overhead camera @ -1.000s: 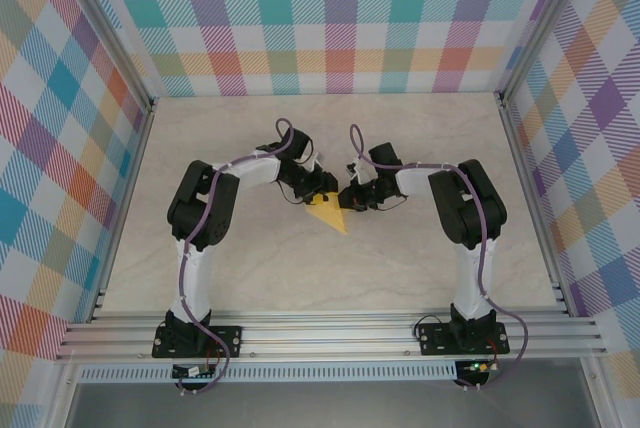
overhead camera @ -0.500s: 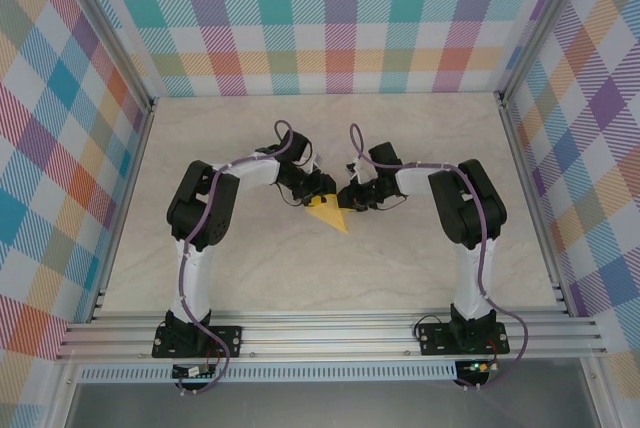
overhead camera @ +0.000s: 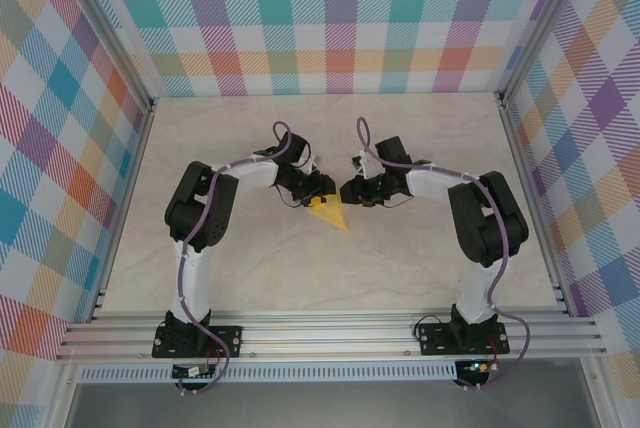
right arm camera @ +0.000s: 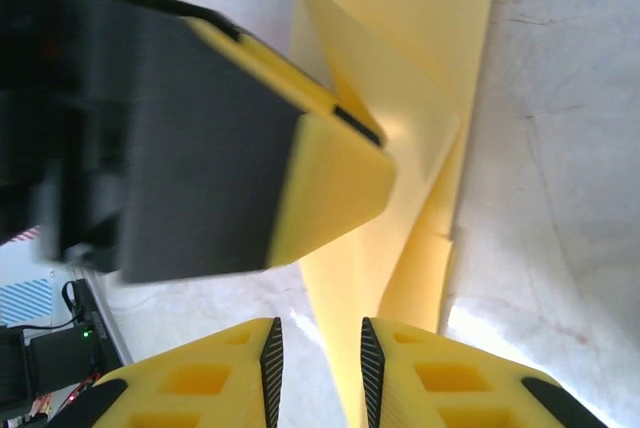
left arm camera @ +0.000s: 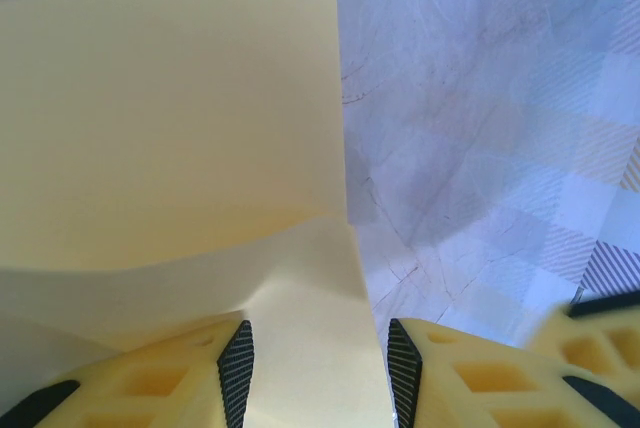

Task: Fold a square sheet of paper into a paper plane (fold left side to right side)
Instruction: Fourth fold the wing at the center of the table.

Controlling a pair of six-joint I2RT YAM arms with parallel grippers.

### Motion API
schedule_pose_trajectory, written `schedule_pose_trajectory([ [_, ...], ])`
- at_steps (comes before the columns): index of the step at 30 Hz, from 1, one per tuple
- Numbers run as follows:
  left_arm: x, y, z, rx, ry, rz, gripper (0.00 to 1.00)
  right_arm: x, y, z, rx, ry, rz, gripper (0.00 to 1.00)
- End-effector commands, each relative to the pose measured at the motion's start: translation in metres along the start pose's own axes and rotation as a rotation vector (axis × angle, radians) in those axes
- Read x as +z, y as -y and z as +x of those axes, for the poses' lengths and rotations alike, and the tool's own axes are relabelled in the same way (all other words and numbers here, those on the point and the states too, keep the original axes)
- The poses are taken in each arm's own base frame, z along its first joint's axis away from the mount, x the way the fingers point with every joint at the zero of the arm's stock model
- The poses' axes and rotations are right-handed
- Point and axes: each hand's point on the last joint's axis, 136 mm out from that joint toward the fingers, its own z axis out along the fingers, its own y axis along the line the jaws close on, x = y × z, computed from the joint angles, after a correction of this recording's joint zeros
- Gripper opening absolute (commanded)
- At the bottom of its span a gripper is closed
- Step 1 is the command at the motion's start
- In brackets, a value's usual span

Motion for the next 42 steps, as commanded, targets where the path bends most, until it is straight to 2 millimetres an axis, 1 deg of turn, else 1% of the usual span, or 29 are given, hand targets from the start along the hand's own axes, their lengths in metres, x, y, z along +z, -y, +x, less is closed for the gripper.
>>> schedule_pose_trajectory([
  [1, 0.013, -0.036, 0.02, -0.066, -0.049, -0.11, 0.43, -0.011, -0.018, 0.014, -0.024, -0.027, -0.057, 0.26],
  [3, 0.013, -0.036, 0.021, -0.065, -0.049, -0.111, 0.43, -0.008, -0.027, 0.024, -0.028, -0.052, -0.084, 0.24],
  [5, 0.012, -0.035, 0.02, -0.063, -0.046, -0.108, 0.43, -0.002, -0.03, 0.032, -0.02, -0.074, -0.093, 0.24],
  [8, 0.012, -0.034, 0.019, -0.062, -0.044, -0.108, 0.43, 0.01, -0.024, 0.038, 0.005, -0.09, -0.092, 0.24],
  [14, 0.012, -0.034, 0.02, -0.063, -0.048, -0.11, 0.43, 0.026, -0.01, 0.035, 0.035, -0.108, -0.08, 0.23],
  [17, 0.012, -0.034, 0.02, -0.062, -0.047, -0.111, 0.43, 0.027, -0.006, 0.037, 0.039, -0.122, -0.07, 0.23],
  [25, 0.011, -0.035, 0.019, -0.058, -0.044, -0.116, 0.43, 0.032, 0.01, 0.053, 0.078, -0.171, -0.021, 0.23],
  [30, 0.011, -0.036, 0.02, -0.062, -0.047, -0.119, 0.43, 0.033, 0.02, 0.058, 0.095, -0.185, 0.021, 0.23],
  [37, 0.011, -0.036, 0.019, -0.06, -0.045, -0.121, 0.43, 0.034, 0.023, 0.06, 0.1, -0.196, 0.034, 0.23],
  [42, 0.01, -0.037, 0.018, -0.064, -0.042, -0.128, 0.43, 0.031, 0.029, 0.07, 0.106, -0.233, 0.071, 0.22],
])
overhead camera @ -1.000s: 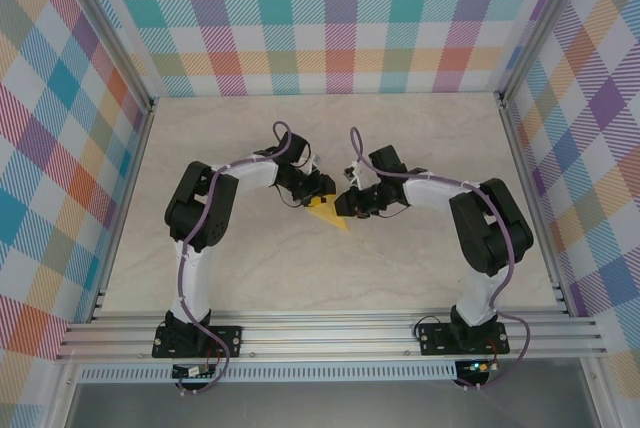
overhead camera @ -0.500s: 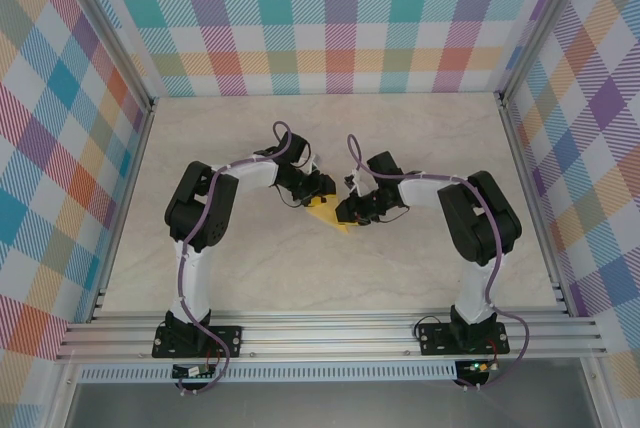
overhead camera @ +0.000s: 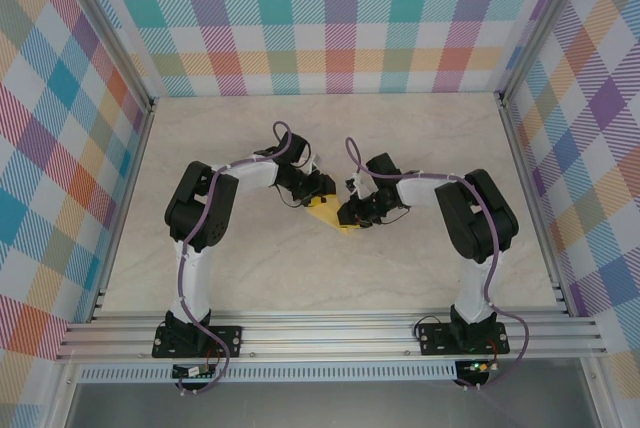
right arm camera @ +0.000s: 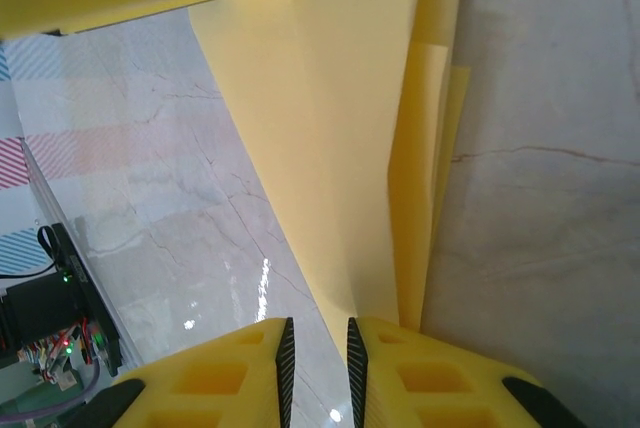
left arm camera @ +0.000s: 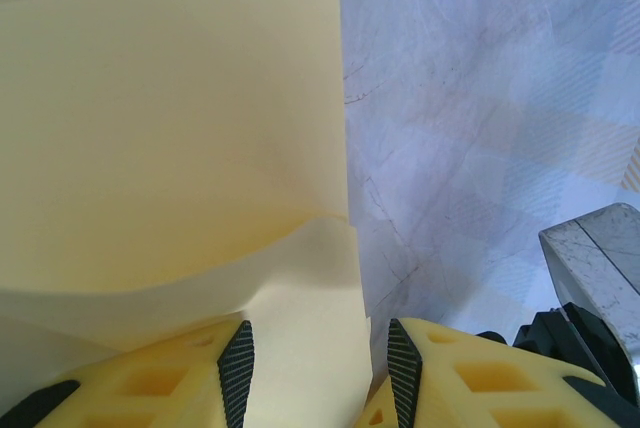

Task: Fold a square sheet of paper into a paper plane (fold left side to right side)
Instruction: Fourth fold the wing at the center of the table.

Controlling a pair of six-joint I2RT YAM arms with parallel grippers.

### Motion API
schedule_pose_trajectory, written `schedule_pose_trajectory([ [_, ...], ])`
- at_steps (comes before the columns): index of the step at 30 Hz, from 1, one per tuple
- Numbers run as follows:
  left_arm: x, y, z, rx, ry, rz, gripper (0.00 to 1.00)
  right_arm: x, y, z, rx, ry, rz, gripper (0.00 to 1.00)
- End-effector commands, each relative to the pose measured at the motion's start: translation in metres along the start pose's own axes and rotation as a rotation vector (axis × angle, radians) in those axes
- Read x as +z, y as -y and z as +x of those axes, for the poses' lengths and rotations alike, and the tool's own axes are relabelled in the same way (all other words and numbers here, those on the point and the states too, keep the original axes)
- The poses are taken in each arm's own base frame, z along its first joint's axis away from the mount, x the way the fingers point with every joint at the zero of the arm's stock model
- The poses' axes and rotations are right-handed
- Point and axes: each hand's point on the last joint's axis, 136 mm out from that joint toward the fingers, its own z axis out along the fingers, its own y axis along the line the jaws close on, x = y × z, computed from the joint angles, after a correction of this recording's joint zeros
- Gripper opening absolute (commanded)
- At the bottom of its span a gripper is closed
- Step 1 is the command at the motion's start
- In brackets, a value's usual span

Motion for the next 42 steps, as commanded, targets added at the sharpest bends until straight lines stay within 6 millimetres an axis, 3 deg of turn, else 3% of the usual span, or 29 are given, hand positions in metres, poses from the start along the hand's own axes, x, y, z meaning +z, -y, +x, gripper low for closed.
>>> schedule_pose_trajectory([
  [1, 0.01, -0.037, 0.017, -0.065, -0.043, -0.124, 0.43, 0.001, 0.012, 0.014, 0.018, -0.062, 0.051, 0.21],
  [7, 0.011, -0.038, 0.017, -0.067, -0.041, -0.129, 0.43, 0.001, 0.02, 0.035, 0.03, -0.123, 0.091, 0.13],
  [18, 0.01, -0.039, 0.017, -0.07, -0.042, -0.128, 0.43, -0.006, 0.03, 0.066, 0.054, -0.173, 0.15, 0.11],
  [27, 0.009, -0.035, 0.016, -0.062, -0.038, -0.117, 0.43, -0.038, -0.027, 0.022, -0.044, -0.017, 0.052, 0.11],
  [30, 0.008, -0.033, 0.016, -0.06, -0.035, -0.115, 0.43, -0.037, -0.037, 0.007, -0.056, 0.022, 0.008, 0.12],
  [37, 0.007, -0.032, 0.016, -0.06, -0.033, -0.114, 0.43, -0.001, -0.024, -0.018, 0.003, 0.033, 0.004, 0.1],
  [42, 0.005, -0.031, 0.015, -0.059, -0.032, -0.112, 0.43, 0.017, -0.004, -0.014, 0.049, -0.014, 0.06, 0.1],
])
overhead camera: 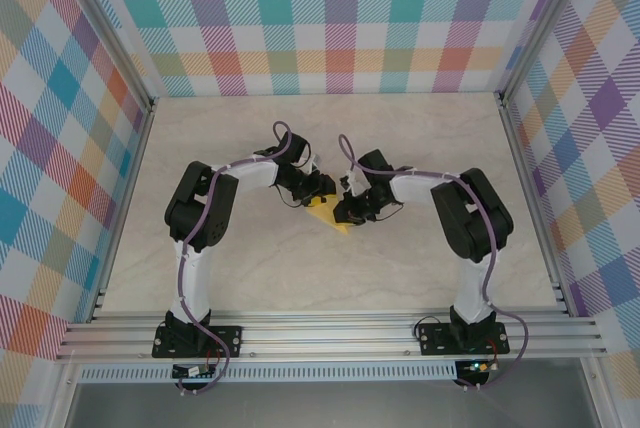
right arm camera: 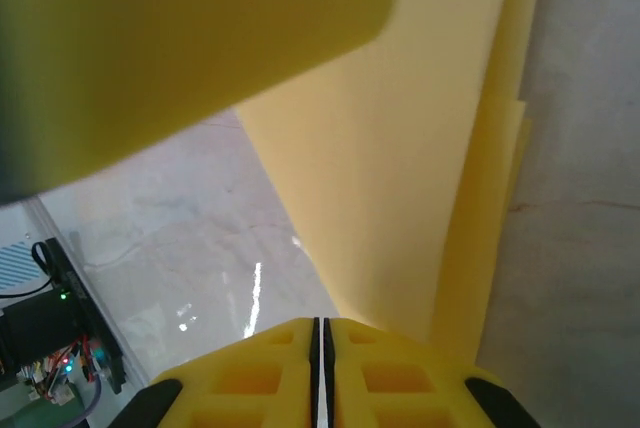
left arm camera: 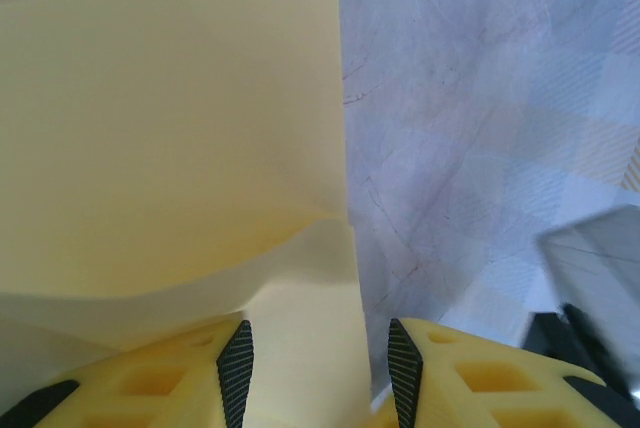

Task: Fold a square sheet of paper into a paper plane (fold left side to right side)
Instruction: Fourth fold the wing at the center of the table.

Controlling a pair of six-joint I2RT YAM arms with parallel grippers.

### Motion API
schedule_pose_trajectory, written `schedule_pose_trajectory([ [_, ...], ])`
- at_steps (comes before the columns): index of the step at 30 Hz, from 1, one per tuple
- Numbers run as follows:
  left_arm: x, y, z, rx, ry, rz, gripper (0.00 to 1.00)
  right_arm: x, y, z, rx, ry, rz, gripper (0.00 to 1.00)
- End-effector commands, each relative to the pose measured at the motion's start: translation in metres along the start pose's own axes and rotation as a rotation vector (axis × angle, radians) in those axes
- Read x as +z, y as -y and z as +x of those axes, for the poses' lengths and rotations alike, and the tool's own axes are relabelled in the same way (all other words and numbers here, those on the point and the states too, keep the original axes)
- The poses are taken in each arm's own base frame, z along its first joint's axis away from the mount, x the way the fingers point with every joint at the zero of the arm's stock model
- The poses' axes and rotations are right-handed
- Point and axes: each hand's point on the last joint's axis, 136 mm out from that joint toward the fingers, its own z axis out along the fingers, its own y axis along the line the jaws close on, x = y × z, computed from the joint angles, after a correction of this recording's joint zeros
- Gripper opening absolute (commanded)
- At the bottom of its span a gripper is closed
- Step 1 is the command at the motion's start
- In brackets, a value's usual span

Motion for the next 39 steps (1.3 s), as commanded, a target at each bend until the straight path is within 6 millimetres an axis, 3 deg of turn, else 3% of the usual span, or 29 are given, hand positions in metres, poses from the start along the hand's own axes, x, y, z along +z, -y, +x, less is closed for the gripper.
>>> schedule_pose_trajectory([
  [1, 0.005, -0.031, 0.015, -0.058, -0.033, -0.114, 0.43, 0.007, 0.008, -0.003, 0.029, -0.006, 0.038, 0.1],
  [8, -0.005, -0.027, 0.005, -0.041, -0.016, -0.115, 0.44, 0.011, 0.046, 0.028, 0.115, -0.061, 0.173, 0.1],
  [15, -0.014, -0.029, -0.01, -0.026, 0.0, -0.112, 0.45, 0.011, 0.06, 0.052, 0.163, -0.083, 0.165, 0.09],
  [28, -0.023, -0.046, -0.055, -0.013, 0.043, -0.1, 0.47, 0.012, 0.064, 0.061, 0.177, -0.105, 0.165, 0.08],
  [39, -0.048, -0.063, -0.103, -0.043, 0.104, -0.08, 0.48, 0.012, 0.063, 0.061, 0.178, -0.109, 0.158, 0.08],
])
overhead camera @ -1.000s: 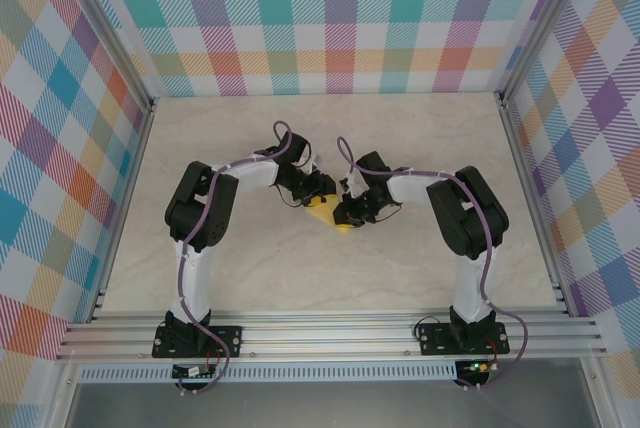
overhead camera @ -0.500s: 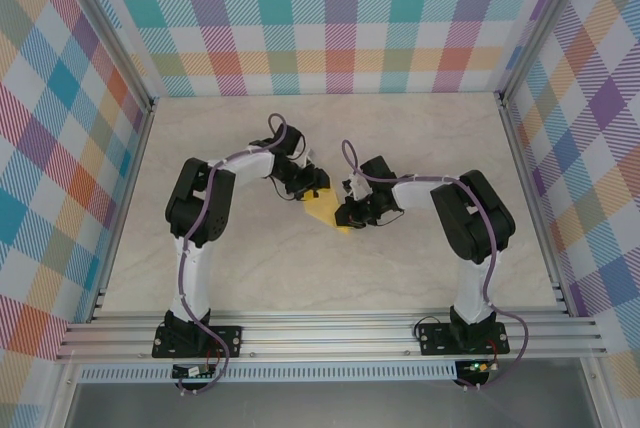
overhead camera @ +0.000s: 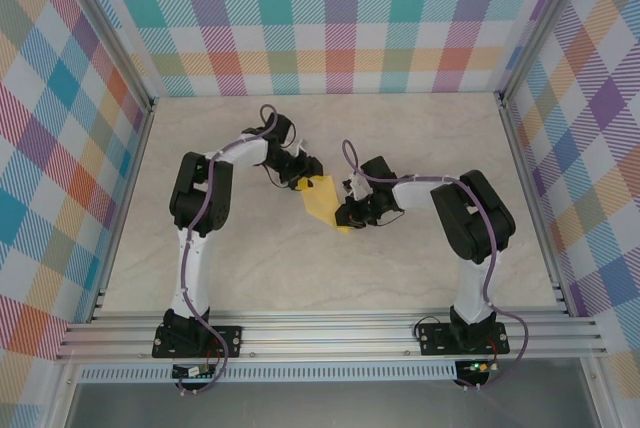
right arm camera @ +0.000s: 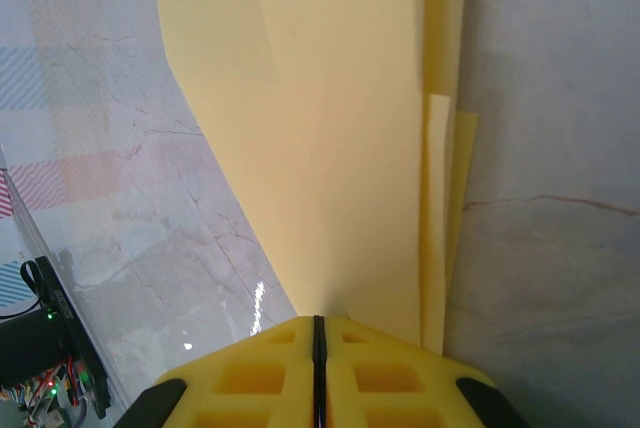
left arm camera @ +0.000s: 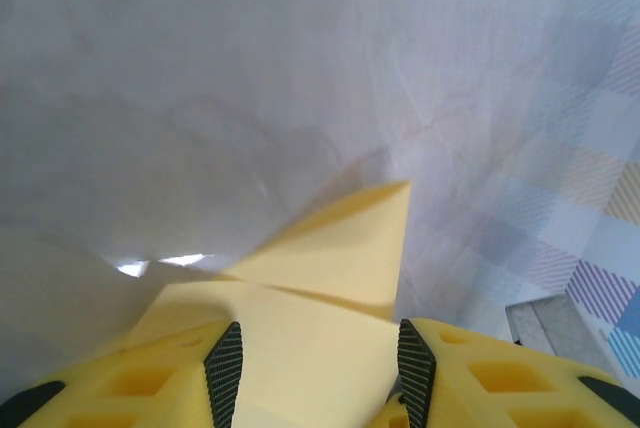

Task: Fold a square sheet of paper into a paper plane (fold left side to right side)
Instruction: Fourth fold the wing at the center of the table.

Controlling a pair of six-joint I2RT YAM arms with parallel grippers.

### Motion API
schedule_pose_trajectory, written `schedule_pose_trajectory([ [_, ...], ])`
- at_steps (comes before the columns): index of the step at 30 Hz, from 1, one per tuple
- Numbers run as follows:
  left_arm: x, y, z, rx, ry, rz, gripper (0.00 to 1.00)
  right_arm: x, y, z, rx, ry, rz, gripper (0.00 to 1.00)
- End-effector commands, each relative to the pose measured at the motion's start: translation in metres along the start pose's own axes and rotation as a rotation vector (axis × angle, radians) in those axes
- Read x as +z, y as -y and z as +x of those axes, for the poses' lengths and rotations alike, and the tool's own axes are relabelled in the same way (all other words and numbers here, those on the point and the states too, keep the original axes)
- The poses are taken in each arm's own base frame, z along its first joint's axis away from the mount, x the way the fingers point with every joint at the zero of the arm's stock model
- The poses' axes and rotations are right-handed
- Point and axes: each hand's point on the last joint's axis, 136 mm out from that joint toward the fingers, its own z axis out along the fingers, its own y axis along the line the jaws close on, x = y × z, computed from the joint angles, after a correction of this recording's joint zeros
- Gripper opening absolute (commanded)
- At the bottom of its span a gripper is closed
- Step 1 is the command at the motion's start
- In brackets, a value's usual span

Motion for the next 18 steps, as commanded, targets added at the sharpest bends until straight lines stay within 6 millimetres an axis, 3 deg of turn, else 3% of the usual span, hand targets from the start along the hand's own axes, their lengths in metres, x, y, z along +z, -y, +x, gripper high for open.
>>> schedule_pose_trajectory([
  [1, -0.017, -0.034, -0.043, 0.004, 0.113, -0.061, 0.48, 0.008, 0.052, 0.057, 0.167, -0.159, 0.162, 0.08],
  [7, -0.043, -0.02, -0.043, 0.037, 0.155, -0.04, 0.48, 0.008, 0.047, 0.052, 0.157, -0.15, 0.149, 0.08],
  [13, -0.085, 0.018, -0.017, 0.101, 0.224, 0.023, 0.48, 0.007, 0.045, 0.047, 0.154, -0.141, 0.149, 0.08],
  [15, -0.084, 0.032, 0.001, 0.125, 0.202, 0.065, 0.48, 0.007, 0.046, 0.047, 0.155, -0.142, 0.151, 0.08],
  [18, -0.066, 0.05, 0.027, 0.156, 0.13, 0.111, 0.46, 0.008, 0.047, 0.046, 0.156, -0.141, 0.156, 0.08],
])
